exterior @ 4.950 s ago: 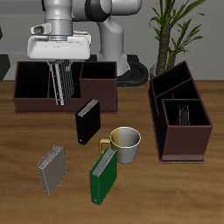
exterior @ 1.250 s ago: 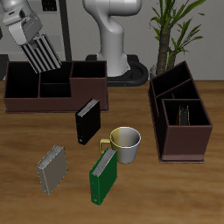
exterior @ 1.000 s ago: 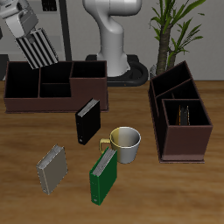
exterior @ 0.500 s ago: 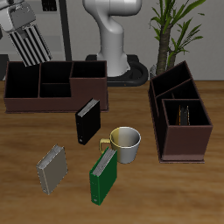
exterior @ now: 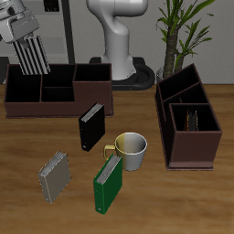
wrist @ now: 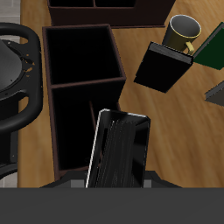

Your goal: Place the orange book into the left desk caddy's right compartment and place the striped book into the back desk caddy's front compartment and place the yellow book into the back desk caddy's back compartment

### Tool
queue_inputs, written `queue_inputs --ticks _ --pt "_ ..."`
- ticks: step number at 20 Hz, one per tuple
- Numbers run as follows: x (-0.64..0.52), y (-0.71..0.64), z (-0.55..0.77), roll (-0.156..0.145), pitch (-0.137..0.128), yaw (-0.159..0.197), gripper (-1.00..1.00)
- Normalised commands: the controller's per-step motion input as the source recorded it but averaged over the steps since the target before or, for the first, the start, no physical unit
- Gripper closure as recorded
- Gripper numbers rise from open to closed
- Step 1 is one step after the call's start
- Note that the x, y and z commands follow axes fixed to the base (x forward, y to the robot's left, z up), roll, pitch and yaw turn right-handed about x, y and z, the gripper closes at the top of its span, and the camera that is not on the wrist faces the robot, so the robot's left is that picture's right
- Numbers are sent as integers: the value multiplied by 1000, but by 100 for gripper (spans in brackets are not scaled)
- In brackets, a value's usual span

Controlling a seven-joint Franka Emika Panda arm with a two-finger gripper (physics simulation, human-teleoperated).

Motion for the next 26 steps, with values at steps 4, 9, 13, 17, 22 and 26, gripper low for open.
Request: queue_inputs --ticks 4,9,13,17,22,26 --pt "182 66 -209 31 -5 -31 100" --pt "286 241 -314 98 20 -8 100" --pt "257 342 -237 80 34 59 100" --pt "139 217 -32 61 13 64 100" --pt "17 -65 -61 7 12 27 100" --pt "-45 -76 -54 -16 15 6 100"
